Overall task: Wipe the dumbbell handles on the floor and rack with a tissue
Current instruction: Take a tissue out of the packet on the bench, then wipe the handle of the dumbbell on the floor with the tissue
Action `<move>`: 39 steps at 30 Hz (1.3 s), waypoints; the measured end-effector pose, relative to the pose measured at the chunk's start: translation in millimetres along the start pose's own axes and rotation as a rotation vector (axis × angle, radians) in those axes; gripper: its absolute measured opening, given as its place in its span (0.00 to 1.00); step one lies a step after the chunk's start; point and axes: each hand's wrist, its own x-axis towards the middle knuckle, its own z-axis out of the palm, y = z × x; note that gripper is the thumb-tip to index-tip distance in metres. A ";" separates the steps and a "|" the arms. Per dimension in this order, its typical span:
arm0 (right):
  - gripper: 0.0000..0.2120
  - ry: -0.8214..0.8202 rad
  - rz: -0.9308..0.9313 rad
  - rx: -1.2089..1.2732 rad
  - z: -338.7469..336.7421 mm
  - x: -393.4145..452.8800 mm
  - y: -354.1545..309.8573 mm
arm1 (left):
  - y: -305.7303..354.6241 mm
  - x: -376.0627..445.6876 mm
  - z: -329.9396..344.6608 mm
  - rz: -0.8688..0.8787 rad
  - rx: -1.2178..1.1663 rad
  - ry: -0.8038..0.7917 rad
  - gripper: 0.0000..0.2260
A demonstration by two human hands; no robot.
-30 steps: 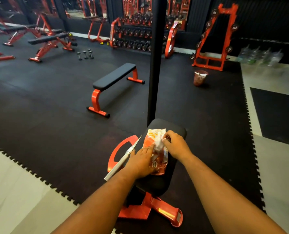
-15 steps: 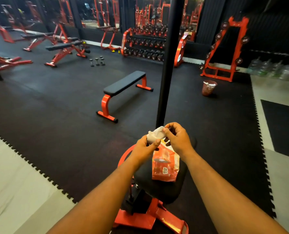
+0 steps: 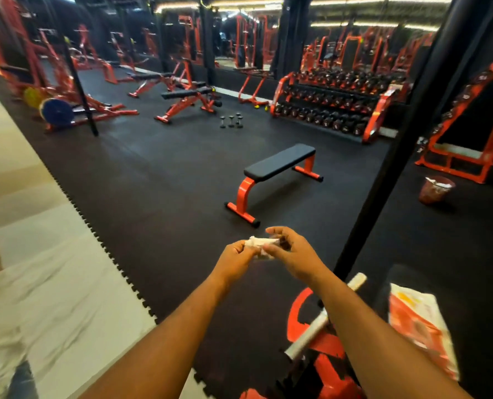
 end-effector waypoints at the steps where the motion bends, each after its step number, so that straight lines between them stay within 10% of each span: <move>1: 0.12 -0.028 -0.016 -0.034 19.8 11.3 -8.4 | -1.6 4.8 -24.6 0.004 0.011 0.001 0.06; 15: 0.04 0.127 0.246 0.370 195.5 190.8 -55.3 | -10.6 132.0 -243.1 -0.092 -0.190 0.247 0.16; 20: 0.20 -0.106 0.257 0.379 206.4 303.0 -28.9 | -8.7 238.3 -275.9 -0.033 0.069 0.155 0.12; 27: 0.05 0.058 0.265 0.460 207.7 476.7 -9.5 | 3.1 386.9 -312.9 -0.170 -0.009 0.057 0.14; 39: 0.11 -0.130 0.228 0.531 205.7 740.0 -5.1 | 16.0 642.1 -406.1 -0.084 -0.177 0.162 0.09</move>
